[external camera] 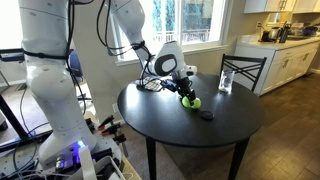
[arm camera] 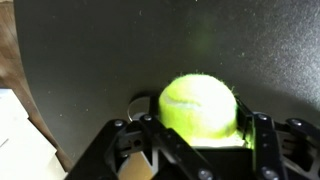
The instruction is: Put the tennis ball in the container
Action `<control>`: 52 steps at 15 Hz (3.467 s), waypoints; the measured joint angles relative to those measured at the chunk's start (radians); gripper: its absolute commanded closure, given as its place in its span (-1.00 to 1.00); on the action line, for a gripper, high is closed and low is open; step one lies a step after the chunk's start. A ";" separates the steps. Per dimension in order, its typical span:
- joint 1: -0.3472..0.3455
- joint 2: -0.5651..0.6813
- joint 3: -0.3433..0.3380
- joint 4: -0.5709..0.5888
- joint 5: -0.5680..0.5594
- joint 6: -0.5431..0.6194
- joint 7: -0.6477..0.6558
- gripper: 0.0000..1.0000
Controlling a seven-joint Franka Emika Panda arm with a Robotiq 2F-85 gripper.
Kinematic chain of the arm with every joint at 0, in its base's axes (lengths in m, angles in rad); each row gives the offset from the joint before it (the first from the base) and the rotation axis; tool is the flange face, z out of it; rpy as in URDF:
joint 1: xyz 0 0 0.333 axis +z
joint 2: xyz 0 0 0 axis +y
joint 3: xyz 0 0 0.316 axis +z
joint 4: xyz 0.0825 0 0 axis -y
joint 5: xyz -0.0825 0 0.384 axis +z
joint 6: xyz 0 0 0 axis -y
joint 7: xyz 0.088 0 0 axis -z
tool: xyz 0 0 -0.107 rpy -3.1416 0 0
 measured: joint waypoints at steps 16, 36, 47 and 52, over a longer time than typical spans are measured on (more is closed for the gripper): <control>0.215 -0.111 -0.162 0.000 -0.028 0.174 0.201 -0.37; 0.083 -0.117 0.191 0.154 0.177 0.174 0.034 0.13; -0.227 -0.059 0.540 0.223 0.520 0.093 -0.305 0.13; -0.317 -0.055 0.595 0.229 0.581 0.069 -0.398 0.13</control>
